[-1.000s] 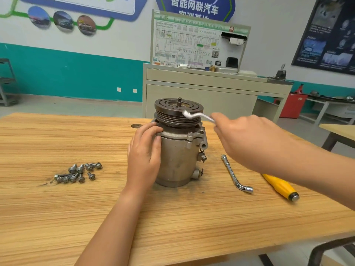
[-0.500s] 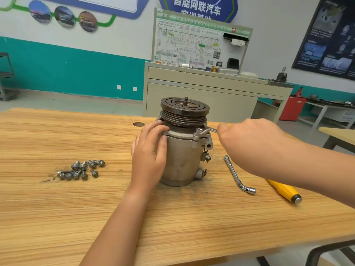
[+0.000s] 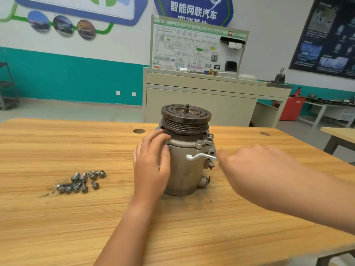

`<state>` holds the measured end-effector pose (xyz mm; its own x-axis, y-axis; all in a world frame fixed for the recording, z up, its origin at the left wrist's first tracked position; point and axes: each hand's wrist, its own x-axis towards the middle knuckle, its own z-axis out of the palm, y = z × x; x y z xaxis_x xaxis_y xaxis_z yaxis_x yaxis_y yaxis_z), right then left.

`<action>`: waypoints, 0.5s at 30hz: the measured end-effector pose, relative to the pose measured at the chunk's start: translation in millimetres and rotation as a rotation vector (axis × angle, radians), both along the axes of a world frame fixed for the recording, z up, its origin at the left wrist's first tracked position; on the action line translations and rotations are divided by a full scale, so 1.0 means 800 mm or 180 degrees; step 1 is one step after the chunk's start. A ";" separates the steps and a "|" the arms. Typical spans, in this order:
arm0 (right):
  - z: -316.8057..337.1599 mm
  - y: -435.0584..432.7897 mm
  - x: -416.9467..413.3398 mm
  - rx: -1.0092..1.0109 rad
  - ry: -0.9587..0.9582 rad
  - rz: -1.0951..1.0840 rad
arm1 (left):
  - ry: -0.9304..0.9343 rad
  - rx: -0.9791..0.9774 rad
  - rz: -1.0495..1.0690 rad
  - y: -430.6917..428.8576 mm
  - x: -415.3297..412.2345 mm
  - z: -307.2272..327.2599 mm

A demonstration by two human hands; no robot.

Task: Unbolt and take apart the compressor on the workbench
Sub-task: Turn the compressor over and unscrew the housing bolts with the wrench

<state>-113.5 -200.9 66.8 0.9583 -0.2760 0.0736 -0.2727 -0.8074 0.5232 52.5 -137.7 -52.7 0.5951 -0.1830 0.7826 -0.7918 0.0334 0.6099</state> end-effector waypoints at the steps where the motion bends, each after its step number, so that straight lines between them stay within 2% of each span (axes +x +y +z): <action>1: 0.006 -0.007 -0.004 -0.0100 -0.0175 -0.0099 | -0.0006 0.0007 0.0002 0.000 0.000 0.000; 5: 0.022 -0.021 -0.006 -0.0339 -0.0468 -0.0387 | -0.0028 0.0065 0.0020 0.002 0.000 -0.001; 12: 0.018 -0.022 0.008 -0.0281 -0.0072 -0.0325 | 0.0033 0.0103 -0.0047 0.005 -0.002 -0.001; 15: 0.021 -0.024 0.007 -0.0288 -0.0229 -0.0390 | 0.0052 0.0104 -0.0071 0.005 -0.002 -0.002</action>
<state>-108.0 -220.3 83.8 0.9092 -0.3797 0.1708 -0.4058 -0.7162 0.5678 50.9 -133.4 -54.2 0.6031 -0.2218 0.7662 -0.7810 0.0309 0.6237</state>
